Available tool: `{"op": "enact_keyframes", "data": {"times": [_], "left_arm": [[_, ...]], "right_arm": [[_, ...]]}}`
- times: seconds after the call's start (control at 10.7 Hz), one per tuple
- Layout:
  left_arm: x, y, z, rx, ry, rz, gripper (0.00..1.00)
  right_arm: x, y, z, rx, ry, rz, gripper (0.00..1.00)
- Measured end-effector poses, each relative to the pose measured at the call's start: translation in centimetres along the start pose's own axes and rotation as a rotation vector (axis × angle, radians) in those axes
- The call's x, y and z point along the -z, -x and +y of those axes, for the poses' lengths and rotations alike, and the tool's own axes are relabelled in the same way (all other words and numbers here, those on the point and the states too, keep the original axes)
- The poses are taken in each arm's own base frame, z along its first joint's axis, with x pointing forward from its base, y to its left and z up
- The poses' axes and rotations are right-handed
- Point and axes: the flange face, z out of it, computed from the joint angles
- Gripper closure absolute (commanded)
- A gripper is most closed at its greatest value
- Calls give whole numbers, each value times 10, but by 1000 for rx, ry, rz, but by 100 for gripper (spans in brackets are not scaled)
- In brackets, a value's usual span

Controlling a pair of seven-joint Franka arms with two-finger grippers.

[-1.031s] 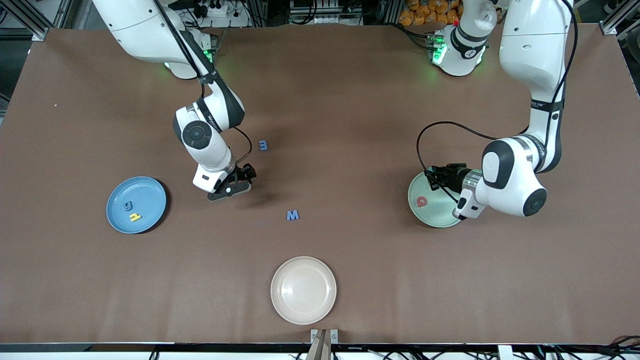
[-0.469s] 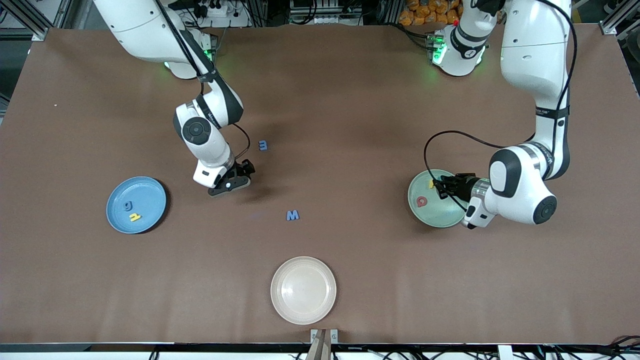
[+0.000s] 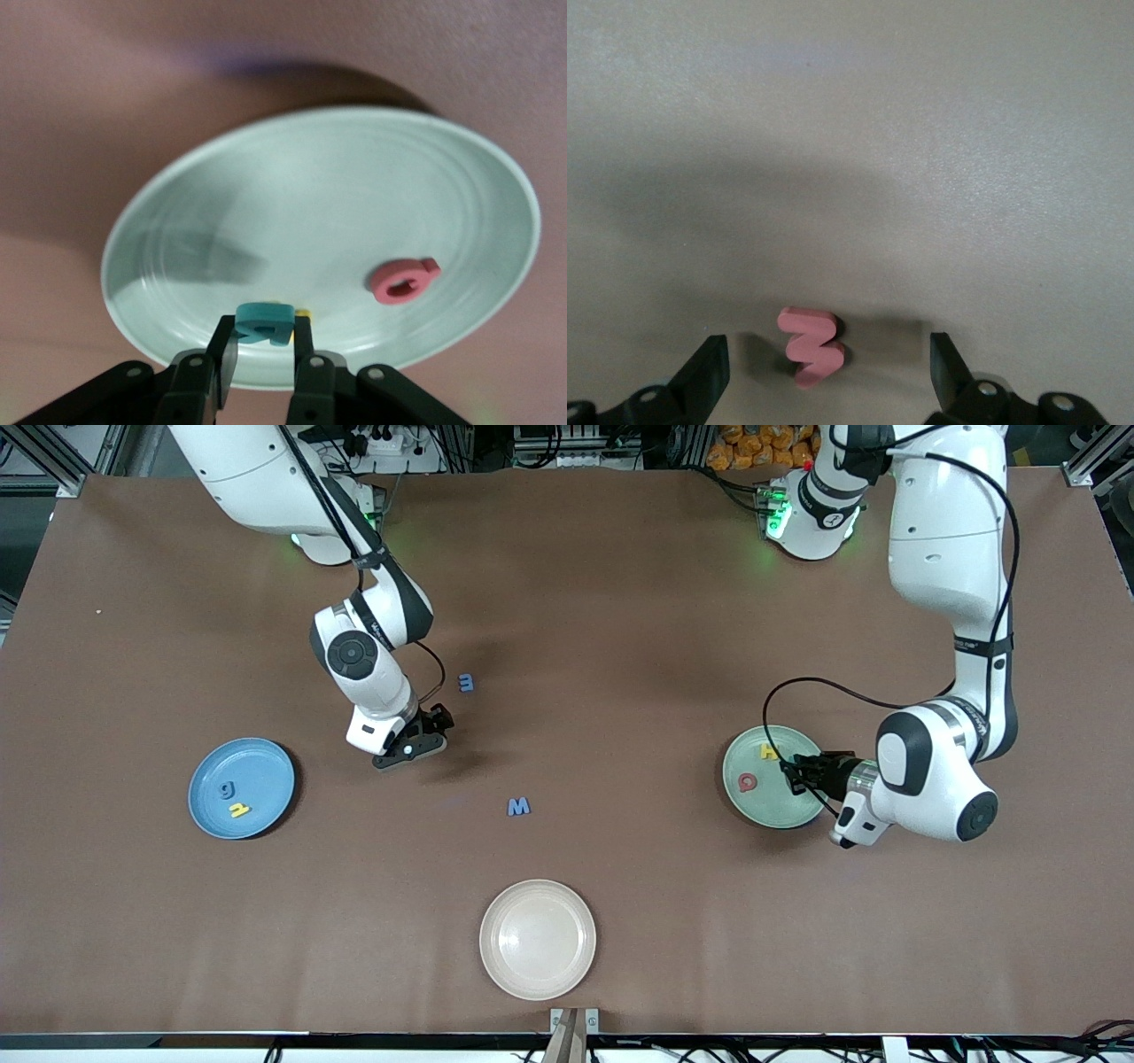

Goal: Sort upper and lower case letters into plates
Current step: 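Carry the teal R to the green plate while the right gripper reaches letters, then release the R on the green plate while the right gripper carries the m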

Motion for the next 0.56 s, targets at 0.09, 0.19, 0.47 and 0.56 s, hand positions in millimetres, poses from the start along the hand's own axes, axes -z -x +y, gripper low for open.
{"op": "enact_keyframes", "data": {"times": [0.09,0.19,0.47,0.56], "left_arm": [[-2,-4,0,0,-3,1,0],[-3,-5,3,-4,-4,2,0],[1,-1,20,-8,59,0,0],[-1,4,31,7,83,-16,0]], "right_arm": [[0,0,-1,3,0,-1,0],[0,1,-2,5,0,-1,14],[0,1,-4,8,0,0,100],[0,1,-4,9,-1,1,100]]}}
